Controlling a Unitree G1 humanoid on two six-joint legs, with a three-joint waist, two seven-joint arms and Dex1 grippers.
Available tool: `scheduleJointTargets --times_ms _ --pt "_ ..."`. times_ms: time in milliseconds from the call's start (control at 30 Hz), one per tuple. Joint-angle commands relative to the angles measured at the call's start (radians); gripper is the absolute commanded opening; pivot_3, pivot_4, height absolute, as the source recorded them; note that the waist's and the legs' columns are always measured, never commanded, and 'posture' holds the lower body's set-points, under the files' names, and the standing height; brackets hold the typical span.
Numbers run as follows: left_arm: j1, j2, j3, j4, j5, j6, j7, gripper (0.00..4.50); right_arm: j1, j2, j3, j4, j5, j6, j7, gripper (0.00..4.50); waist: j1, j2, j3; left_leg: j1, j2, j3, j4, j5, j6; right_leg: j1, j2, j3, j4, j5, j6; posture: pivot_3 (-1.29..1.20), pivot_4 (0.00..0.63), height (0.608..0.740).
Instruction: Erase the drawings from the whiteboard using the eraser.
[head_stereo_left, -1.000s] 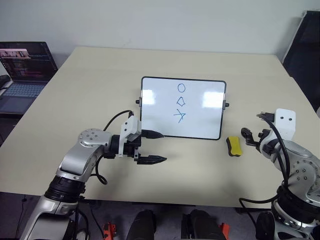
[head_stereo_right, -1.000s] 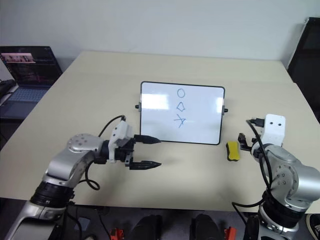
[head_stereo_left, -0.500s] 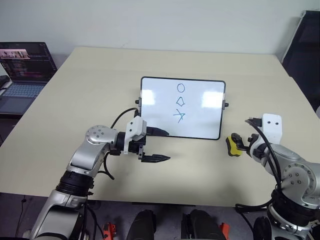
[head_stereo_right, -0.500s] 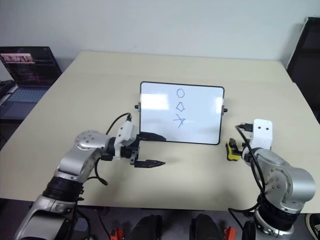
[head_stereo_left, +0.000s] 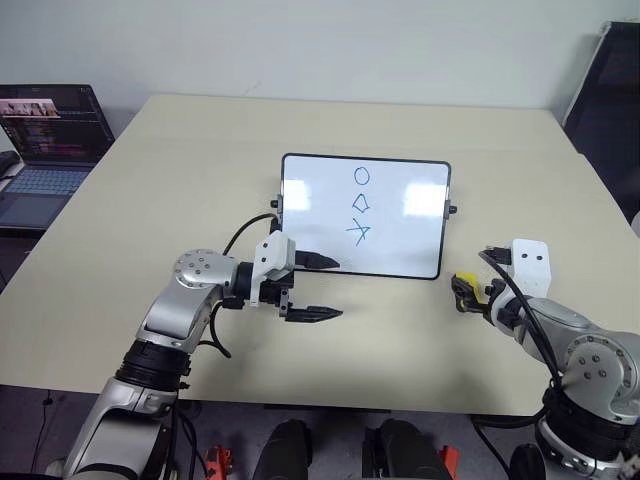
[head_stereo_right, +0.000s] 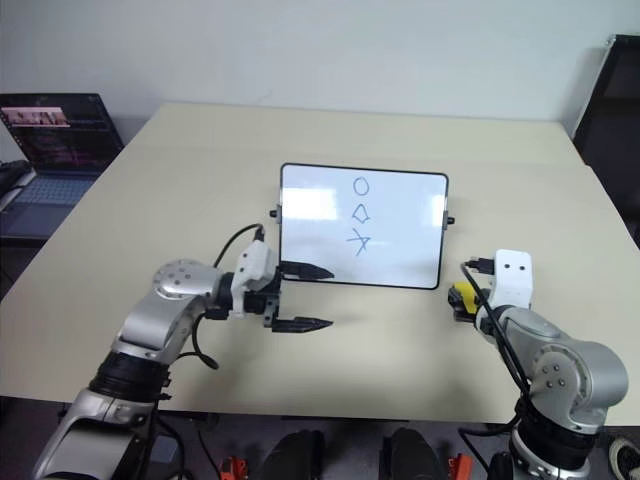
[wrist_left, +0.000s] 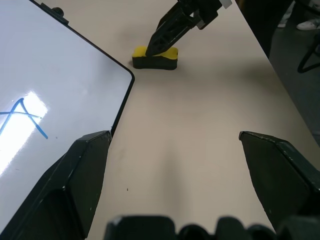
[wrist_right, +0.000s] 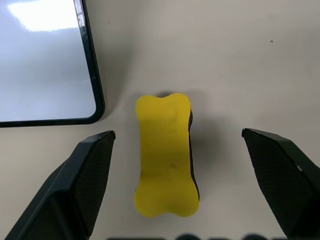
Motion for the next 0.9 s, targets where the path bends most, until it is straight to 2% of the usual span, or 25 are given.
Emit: scheduleJointTargets --times_ms 33,733,800,900 --pt "0.0 0.005 0.025 -0.041 -0.006 -0.016 0.012 4.5 -0.022 0.007 -0.014 0.008 0.026 0.008 -0.027 4.47 0.0 0.0 0.0 0.0 0.0 0.0 0.0 0.0 0.0 0.0 0.0 0.0 0.0 0.0 0.0 0.0 0.15 0.74" --pt "-0.027 0.017 0.039 -0.027 0.007 -0.036 0.048 4.5 -0.068 0.016 -0.006 0.082 0.019 0.008 -0.049 4.47 0.001 0.0 0.0 0.0 0.0 0.0 0.0 0.0 0.0 0.0 0.0 0.0 0.001 0.0 0.0 0.0 0.15 0.74" --pt "-0.03 0.016 0.038 -0.025 0.008 -0.036 0.049 4.5 -0.069 0.017 -0.007 0.086 0.014 0.008 -0.047 4.09 0.0 0.0 0.0 0.0 0.0 0.0 0.0 0.0 0.0 0.0 0.001 0.0 0.001 0.0 0.0 0.0 0.15 0.74" --pt "-0.03 0.016 0.038 -0.031 0.005 -0.033 0.052 4.5 -0.068 0.019 -0.01 0.087 0.008 0.008 -0.045 3.18 0.0 0.0 0.0 0.0 0.0 0.0 0.0 0.0 0.0 0.0 0.002 0.0 0.001 0.0 0.0 0.0 0.15 0.74"
